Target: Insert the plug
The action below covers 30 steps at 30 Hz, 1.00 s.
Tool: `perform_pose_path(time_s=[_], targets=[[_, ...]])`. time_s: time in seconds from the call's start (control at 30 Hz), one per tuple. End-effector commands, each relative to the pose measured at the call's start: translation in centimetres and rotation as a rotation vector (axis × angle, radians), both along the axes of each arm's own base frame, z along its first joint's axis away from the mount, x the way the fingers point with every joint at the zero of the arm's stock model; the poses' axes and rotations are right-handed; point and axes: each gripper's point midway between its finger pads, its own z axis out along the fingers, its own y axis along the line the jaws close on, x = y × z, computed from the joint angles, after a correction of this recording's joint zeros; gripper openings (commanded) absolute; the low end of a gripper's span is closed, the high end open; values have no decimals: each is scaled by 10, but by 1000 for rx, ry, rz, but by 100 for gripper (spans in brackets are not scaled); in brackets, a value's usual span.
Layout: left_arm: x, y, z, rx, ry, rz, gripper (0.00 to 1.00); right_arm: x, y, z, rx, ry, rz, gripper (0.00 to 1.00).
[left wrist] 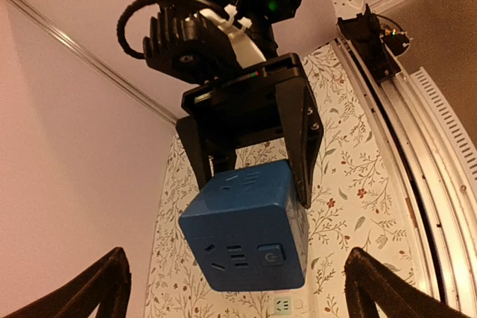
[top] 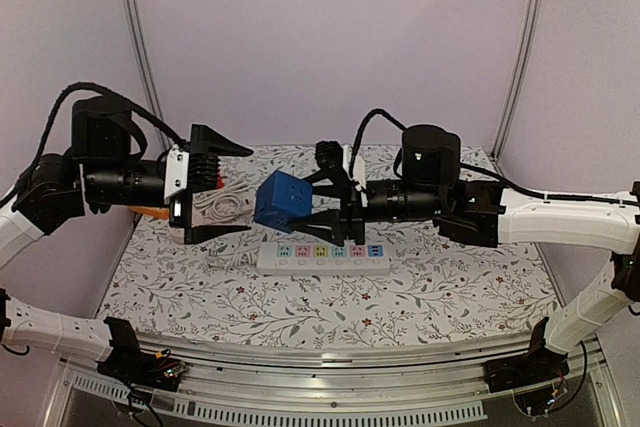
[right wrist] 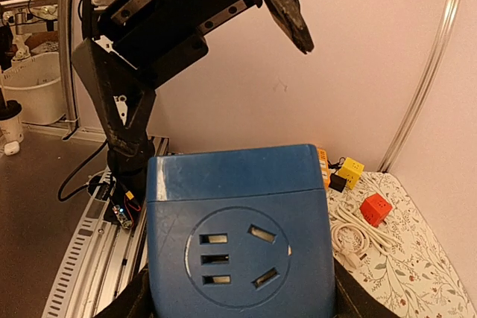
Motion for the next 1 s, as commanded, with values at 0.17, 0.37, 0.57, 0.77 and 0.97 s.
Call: perform_pose_path(time_s=[0.17,0.37,0.57,0.77,0.97], targets=[[-12,-17,-19,33,382,26,98,-10,3,29,123,-141,42,0],[8,-26,-27,86,303,87,94,-14,2,30,125,-154,54,0],[2,-34,-25,96,282,60,75,-12,2,27,117,-153,44,0],[-2,-36,-23,100,273,41,76,-6,3,19,88,-145,19,0],[-3,-35,-19,94,279,37,35,-6,3,19,83,-140,15,0]])
